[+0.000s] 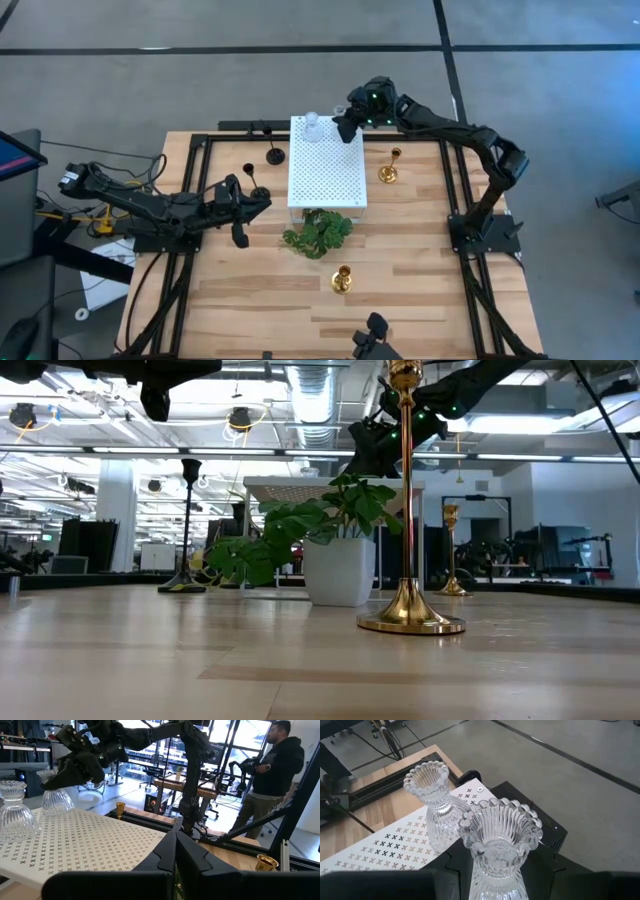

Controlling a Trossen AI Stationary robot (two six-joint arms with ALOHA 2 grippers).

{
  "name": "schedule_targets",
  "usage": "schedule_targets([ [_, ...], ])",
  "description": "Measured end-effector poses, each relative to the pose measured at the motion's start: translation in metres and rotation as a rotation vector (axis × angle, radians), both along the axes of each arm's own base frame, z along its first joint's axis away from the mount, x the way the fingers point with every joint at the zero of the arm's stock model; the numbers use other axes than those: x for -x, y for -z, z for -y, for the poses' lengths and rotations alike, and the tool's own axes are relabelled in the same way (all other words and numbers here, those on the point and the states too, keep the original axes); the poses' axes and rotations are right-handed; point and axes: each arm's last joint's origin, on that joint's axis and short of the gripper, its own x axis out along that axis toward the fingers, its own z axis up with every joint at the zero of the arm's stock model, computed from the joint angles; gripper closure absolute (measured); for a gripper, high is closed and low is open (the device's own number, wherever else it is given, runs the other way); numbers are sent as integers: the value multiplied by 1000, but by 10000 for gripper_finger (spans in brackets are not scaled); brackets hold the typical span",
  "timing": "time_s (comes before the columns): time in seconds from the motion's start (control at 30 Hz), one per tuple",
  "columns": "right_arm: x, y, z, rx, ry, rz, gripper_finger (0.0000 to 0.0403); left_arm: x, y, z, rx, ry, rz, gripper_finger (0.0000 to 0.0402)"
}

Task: Pick & Place candle stick holders
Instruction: Align the transparent candle holder with the other transparent candle holder on the shelf

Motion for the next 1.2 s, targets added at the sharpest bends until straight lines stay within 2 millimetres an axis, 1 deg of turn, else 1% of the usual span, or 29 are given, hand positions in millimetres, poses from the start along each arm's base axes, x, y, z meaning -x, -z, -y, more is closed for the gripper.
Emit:
schedule_targets([
  [0.2, 0, 0, -1, -1, -4, 1, 269, 0, 0, 0, 0, 0, 0, 394],
  [0.4, 0, 0, -1, 3, -7, -1, 281, 0, 0, 0, 1, 0, 1, 394],
  [0.47, -1, 0, -1, 3, -14, 0, 279, 0, 0, 0, 1, 0, 0, 394],
  [0.7, -3, 0, -5, -2, -42, 5, 230, 0, 0, 0, 1, 0, 0, 394],
  [0.83, -4, -1, -5, -1, -44, 6, 217, 0, 0, 0, 1, 0, 0, 394],
  [0.93, -4, -1, -5, -1, -42, 5, 219, 0, 0, 0, 1, 0, 0, 394],
  [1.2, -2, 0, -6, -5, -35, -8, 242, 0, 0, 0, 1, 0, 1, 394],
])
